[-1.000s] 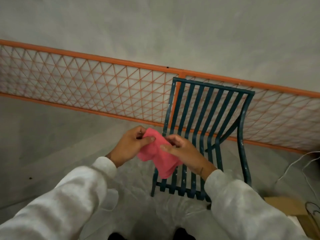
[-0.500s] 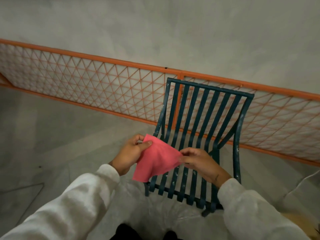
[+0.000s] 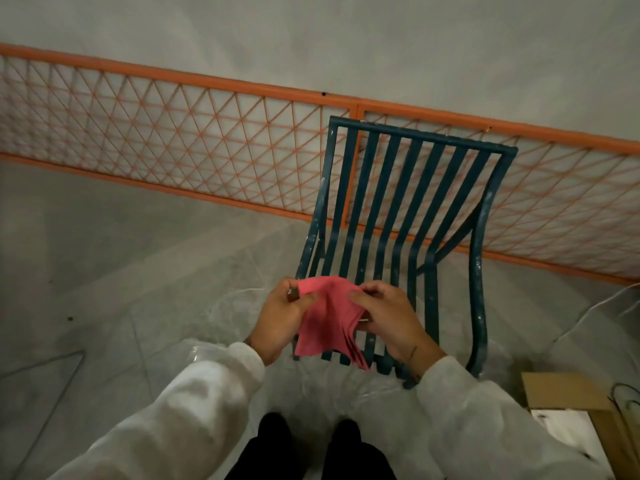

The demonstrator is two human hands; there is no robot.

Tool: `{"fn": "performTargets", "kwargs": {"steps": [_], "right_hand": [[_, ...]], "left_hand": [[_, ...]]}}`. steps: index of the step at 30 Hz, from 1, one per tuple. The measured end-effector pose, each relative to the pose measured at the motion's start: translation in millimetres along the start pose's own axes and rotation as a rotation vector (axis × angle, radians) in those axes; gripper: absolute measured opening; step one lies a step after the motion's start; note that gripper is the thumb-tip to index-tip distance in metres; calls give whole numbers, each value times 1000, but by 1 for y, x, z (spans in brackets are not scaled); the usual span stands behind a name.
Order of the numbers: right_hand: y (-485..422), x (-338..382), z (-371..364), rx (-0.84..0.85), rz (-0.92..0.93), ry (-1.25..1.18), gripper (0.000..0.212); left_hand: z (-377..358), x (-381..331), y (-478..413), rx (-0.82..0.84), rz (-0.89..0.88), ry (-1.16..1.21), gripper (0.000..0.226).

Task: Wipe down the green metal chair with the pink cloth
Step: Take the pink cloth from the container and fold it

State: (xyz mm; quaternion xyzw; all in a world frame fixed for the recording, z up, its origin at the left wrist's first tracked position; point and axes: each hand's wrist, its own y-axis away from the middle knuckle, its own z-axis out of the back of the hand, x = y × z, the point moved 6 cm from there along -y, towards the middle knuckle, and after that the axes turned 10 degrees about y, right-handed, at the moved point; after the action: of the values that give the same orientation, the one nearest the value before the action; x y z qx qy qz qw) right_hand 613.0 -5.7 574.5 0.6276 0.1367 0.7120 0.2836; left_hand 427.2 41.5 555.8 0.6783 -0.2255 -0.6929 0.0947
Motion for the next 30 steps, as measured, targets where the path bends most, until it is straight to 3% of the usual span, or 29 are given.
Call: {"fn": "performTargets", "kwargs": {"steps": [10,18,22,26,30], "right_hand": [[0,-16,-67,-79,-34,-39,10],[0,-30,-86,-143,-103,-142,11],[1,-37,-87,-150,-140,-192,11],[2,-37,-86,-42,-141,-222,23],[4,-41,-74,19,5,70,43]], "left_hand": [[18,13,5,174,-67,-142,11],[29,26,-2,207,-46,-67,5],[21,24,5,315,-78,-129,22],[21,27,-2,258,-96,-182,26],[17,45,-11,157,18,-162,12]]}}
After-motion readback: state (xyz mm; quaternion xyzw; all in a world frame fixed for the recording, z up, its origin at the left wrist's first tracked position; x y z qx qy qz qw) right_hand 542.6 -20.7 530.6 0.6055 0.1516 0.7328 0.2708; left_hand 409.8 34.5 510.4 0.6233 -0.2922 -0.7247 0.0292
